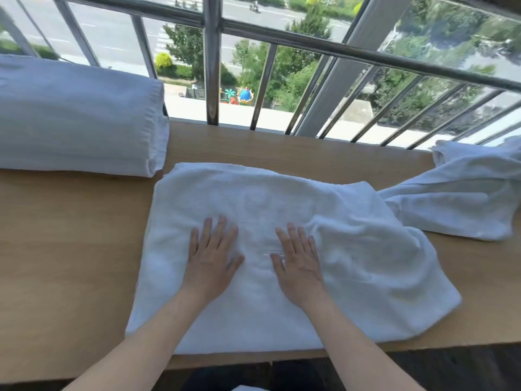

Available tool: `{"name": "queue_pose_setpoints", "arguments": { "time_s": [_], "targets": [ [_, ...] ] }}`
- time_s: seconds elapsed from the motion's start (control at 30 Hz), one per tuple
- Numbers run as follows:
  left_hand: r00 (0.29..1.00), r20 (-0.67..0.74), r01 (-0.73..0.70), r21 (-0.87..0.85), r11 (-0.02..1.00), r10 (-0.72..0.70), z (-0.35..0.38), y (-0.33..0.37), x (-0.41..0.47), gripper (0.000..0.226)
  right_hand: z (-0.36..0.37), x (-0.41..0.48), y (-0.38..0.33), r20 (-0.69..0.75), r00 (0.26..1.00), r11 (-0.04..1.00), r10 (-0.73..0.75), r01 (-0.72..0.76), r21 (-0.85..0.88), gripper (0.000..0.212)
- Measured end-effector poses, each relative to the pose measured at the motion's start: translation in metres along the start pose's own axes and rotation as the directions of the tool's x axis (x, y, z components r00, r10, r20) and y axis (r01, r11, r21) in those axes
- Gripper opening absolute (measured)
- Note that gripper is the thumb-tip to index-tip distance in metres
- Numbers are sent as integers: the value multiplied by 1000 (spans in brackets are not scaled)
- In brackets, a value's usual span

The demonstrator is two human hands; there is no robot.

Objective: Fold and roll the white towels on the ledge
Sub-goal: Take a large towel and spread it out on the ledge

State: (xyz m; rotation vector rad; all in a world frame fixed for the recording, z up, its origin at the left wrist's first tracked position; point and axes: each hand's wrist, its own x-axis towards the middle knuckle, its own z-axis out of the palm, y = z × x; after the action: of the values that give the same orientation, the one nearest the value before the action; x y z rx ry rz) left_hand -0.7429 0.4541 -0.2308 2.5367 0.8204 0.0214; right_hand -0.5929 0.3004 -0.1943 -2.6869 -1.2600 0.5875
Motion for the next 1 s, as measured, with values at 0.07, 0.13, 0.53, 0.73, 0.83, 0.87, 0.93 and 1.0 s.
{"name": "queue_pose_setpoints", "arguments": {
  "time_s": [0.07,0.13,0.53,0.73,0.83,0.87,0.93,1.0],
  "targets": [
    [995,62,-77,31,997,75,14,30,10,74,-13,-13,17,-93,996,999,19,-16,35,55],
    [980,126,-161,44,986,154,30,58,23,73,-28,-22,39,-207,976,997,61,-51,51,51],
    [953,200,-222,-47,974,227,94,243,94,78,-100,-14,222,-367,850,923,377,-314,221,26],
    [981,174,-65,-139,988,89,95,296,139,80,-99,-7,293,-260,922,903,287,-171,394,21],
    [972,209,-97,-69,993,109,92,316,171,69,-102,9,311,-200,922,848,330,-198,491,17],
    [969,213,-116,-54,992,125,93,323,179,67,-103,14,318,-187,908,827,376,-238,509,20],
    [966,217,-135,-30,990,138,95,337,188,64,-111,23,331,-163,872,779,461,-310,545,36],
    [967,210,-142,-11,990,141,97,346,189,62,-119,32,344,-133,882,807,451,-340,483,53]
  ]
}}
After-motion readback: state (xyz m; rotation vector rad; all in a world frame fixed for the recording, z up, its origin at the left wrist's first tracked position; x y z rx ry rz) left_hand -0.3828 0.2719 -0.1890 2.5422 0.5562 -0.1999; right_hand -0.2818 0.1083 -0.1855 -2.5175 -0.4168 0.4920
